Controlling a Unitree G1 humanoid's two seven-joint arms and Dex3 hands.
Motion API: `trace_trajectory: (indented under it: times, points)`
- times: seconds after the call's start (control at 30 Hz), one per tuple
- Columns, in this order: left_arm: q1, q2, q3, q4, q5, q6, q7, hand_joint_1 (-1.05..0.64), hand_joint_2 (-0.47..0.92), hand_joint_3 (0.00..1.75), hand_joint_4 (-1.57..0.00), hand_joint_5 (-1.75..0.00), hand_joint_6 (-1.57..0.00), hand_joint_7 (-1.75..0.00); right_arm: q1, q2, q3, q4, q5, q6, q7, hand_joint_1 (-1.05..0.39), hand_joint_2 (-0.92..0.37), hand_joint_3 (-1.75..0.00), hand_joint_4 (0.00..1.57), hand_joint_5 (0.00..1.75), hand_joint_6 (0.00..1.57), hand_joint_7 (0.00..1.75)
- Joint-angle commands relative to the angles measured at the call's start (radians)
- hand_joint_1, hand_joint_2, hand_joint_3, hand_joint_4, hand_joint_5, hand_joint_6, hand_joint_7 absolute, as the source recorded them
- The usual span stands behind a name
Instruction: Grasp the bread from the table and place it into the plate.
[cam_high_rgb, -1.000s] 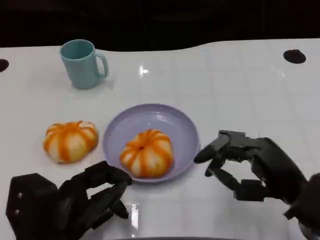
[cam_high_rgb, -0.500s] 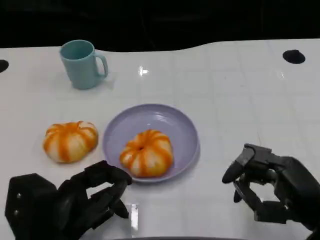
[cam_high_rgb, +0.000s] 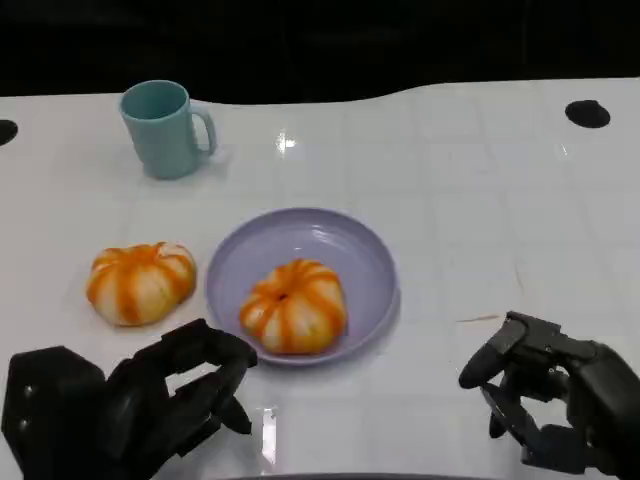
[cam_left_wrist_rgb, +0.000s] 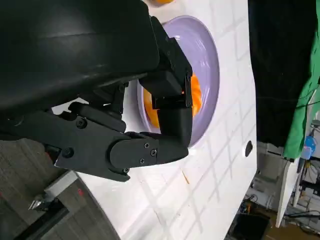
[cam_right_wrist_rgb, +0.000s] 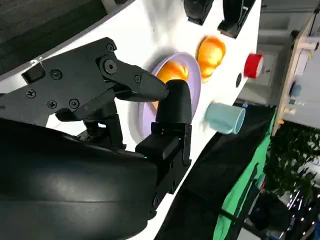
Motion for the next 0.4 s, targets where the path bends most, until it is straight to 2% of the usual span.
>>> trace_trajectory:
  times: [0.03, 0.4]
  points:
    - [0.009, 0.015, 0.009, -0.001, -0.008, -0.004, -0.007, -0.47, 0.92, 0.43, -0.64, -1.72, -0.65, -1.29, 0.005, 0.005, -0.022, 0.029, 0.012, 0.002, -0.018, -0.40, -0.81, -0.65, 0.68, 1.72, 0.64, 1.45]
    - [0.019, 0.029, 0.024, -0.001, -0.014, -0.010, -0.018, -0.46, 0.92, 0.42, -0.63, -1.70, -0.65, -1.27, -0.008, 0.011, -0.011, 0.103, -0.025, -0.066, -0.037, -0.38, -0.83, -0.65, 0.73, 1.75, 0.62, 1.55]
